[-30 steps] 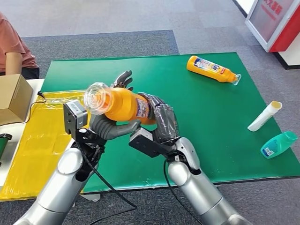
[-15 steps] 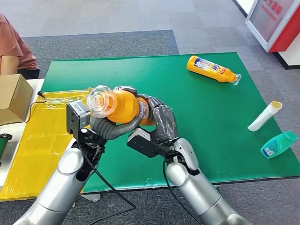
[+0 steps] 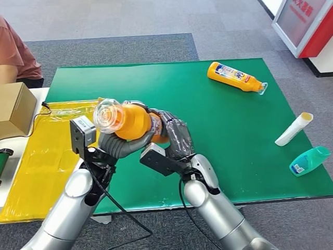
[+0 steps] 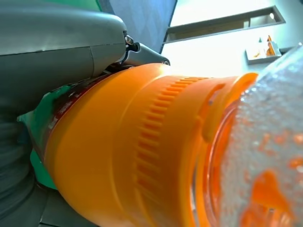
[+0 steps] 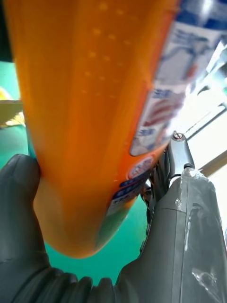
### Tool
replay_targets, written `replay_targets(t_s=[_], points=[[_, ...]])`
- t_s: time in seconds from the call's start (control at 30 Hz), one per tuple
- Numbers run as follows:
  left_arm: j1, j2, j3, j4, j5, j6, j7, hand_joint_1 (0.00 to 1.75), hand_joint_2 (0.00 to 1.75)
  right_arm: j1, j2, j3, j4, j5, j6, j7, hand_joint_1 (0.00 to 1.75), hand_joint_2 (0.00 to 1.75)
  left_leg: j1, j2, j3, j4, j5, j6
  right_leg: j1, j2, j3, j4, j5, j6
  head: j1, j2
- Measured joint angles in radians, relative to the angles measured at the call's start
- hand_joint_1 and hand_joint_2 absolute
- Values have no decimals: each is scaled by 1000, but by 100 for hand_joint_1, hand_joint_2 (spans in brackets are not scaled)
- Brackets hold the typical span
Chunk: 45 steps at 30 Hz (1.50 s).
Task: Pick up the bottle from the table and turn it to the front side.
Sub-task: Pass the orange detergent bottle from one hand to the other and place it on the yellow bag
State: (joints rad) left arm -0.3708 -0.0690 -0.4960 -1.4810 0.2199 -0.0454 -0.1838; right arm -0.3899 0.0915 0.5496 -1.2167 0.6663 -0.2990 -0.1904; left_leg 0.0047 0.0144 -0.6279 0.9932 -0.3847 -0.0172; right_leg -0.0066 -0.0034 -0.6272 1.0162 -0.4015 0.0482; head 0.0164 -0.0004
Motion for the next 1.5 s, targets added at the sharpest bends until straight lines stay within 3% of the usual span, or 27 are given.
replay_targets(t_s=[0.07,0.27,0.4,0.57,0.77,0.93,1.1,1.2,1.5], points=[[18,0,2,-7,-4,26,-19,175,175,-3,1,-13,8,-80,50,-2,0,175,0,0,0,0,0,0,0,0,0,0,0,0,0,0],[60,1,7,-49,-57,125,-79,175,175,-9,1,-82,34,-321,175,-31,0,175,0,0,0,0,0,0,0,0,0,0,0,0,0,0],[90,10,26,-91,-146,244,-142,175,175,-2,-2,-156,44,-489,237,-51,0,175,0,0,0,0,0,0,0,0,0,0,0,0,0,0],[124,25,44,-142,-314,409,-201,175,175,12,-12,-210,43,-555,247,-58,0,175,0,0,0,0,0,0,0,0,0,0,0,0,0,0],[178,48,71,-184,-578,598,-208,175,175,34,-30,-257,17,-575,219,-59,0,175,0,0,0,0,0,0,0,0,0,0,0,0,0,0],[224,62,109,-184,-1005,712,-68,175,175,44,-49,-295,-37,-580,211,-61,0,175,0,0,0,0,0,0,0,0,0,0,0,0,0,0],[233,75,149,-137,-1347,692,112,175,175,48,-57,-318,-101,-568,213,-54,0,175,0,0,0,0,0,0,0,0,-1,0,0,0,0,0],[226,83,167,-77,-1474,652,195,175,175,52,-58,-320,-133,-559,220,-50,0,175,0,0,0,0,0,0,0,0,-1,0,0,0,0,0],[174,109,184,118,-1701,541,332,175,175,57,-58,-320,-181,-552,240,-45,0,175,0,0,0,0,0,0,0,0,-1,0,0,-1,0,0]])
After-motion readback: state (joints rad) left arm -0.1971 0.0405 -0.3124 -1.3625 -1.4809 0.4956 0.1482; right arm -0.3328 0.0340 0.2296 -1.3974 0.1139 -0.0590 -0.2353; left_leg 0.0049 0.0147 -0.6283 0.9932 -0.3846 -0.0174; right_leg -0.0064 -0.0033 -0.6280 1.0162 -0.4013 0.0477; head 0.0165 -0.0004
